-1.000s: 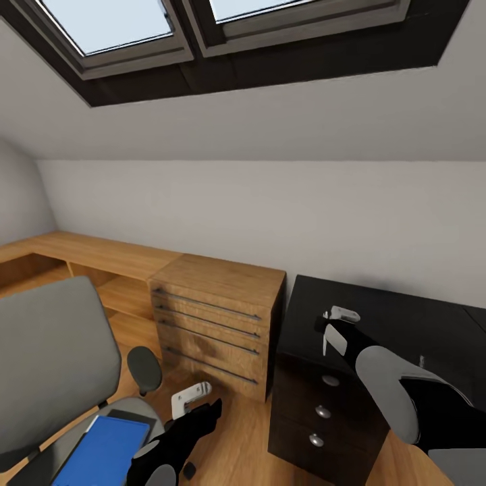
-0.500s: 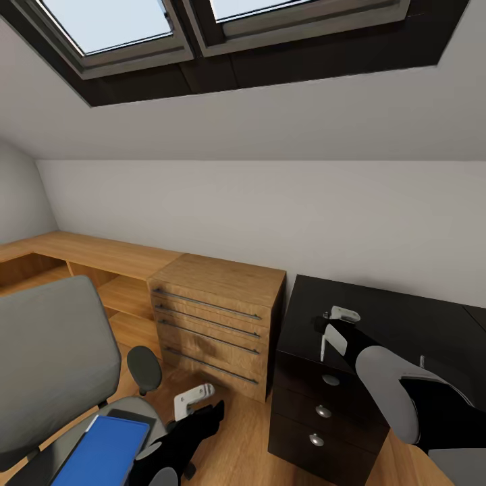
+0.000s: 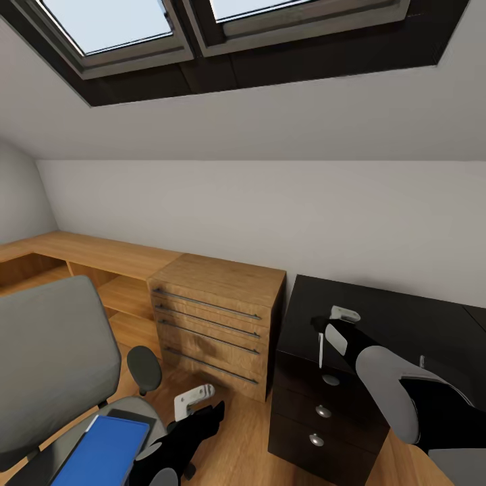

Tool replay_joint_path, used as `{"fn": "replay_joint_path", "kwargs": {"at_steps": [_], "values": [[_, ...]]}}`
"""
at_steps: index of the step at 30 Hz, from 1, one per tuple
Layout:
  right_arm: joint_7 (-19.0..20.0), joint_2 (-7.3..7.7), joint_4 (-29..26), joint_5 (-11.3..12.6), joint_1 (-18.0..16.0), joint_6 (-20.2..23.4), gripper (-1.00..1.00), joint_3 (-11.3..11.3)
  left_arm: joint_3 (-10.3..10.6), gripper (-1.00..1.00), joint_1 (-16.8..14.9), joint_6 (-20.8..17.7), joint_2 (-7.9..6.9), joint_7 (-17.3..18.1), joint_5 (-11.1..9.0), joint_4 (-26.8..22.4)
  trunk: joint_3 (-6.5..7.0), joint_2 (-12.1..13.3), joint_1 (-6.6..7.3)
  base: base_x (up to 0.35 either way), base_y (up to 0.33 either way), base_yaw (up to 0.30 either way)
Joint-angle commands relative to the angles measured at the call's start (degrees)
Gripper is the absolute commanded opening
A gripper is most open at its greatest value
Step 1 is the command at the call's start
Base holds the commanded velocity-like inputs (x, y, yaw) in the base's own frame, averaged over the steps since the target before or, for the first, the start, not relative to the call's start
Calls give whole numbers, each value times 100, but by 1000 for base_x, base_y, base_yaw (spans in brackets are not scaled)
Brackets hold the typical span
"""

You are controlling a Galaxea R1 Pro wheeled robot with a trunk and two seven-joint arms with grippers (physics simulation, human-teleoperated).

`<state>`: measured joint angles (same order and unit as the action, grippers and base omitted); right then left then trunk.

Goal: In the bedroom, organize the workspace by keeping the computer under the desk, ensuring the monitor is on the desk, placing the keyboard on the desk next to the monitor, placing the mouse on the desk next to the keyboard, moving the folder from the swivel chair onto the desk next to the mouse, stacking the notebook on top of the folder with the pen on top of the notebook, and positioning the swivel chair next to the desk.

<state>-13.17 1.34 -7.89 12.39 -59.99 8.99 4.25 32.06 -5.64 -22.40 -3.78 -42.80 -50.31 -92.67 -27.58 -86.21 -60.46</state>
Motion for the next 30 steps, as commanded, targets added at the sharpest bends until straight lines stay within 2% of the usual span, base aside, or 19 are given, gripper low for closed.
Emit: {"fn": "replay_joint_path", "kwargs": {"at_steps": [1, 12, 16, 19, 21, 22, 25, 26, 27, 28, 29, 30], "values": [[-12, -2, -20, -1, -1, 28, 100, 41, 11, 100, -7, -10, -6, -44, -31, -9, -6, -4, 0, 0, 0, 0], [-9, -35, -94, -12, 2, 187, 100, 6, 3, 100, -7, -14, -17, -44, -31, -2, -6, -4, 0, 0, 0, 0], [-10, -40, -307, -16, 3, 549, 100, 2, 4, 100, -7, -17, -15, -47, -31, 1, -6, -4, 0, 0, 0, 0], [-10, -32, -680, -20, 7, 1089, 100, 6, 3, 100, -7, -18, -17, -50, -31, 4, -6, -4, 0, 0, 0, 0], [-10, -26, -1117, -23, 29, 1585, 100, 10, 3, 100, -7, -17, -17, -52, -31, 8, -6, -4, 0, 0, 0, 0], [-12, -28, -1983, -25, 194, 2211, 100, 13, 4, 100, -7, -18, -18, -52, -31, 10, -6, -4, 0, 0, 0, 0], [-17, -30, -2835, -29, 555, 2642, 100, 12, 6, 100, -7, -18, -18, -53, -31, 11, -6, -4, 0, 0, 0, 0], [-28, -43, -4189, -23, 1223, 3102, 100, 8, 9, 100, -7, -18, -14, -53, -31, 11, -6, -4, 0, 0, 0, 0], [-30, -48, -4534, -16, 1396, 3189, 100, 8, 10, 100, -7, -18, -13, -53, -31, 11, -6, -4, 0, 0, 0, 0], [-32, -57, -5257, -1, 1771, 3337, 100, 0, 10, 100, -7, -16, -12, -53, -31, 11, -6, -4, 0, 0, 0, 0], [-33, -62, -5565, 4, 1935, 3393, 100, -4, 10, 100, -7, -15, -11, -53, -31, 12, -6, -4, 0, 0, 0, 0], [-34, -95, -6157, 12, 2266, 3489, 100, -10, 11, 100, -7, -13, -10, -51, -31, 12, -6, -4, 0, 0, 0, 0]]}}
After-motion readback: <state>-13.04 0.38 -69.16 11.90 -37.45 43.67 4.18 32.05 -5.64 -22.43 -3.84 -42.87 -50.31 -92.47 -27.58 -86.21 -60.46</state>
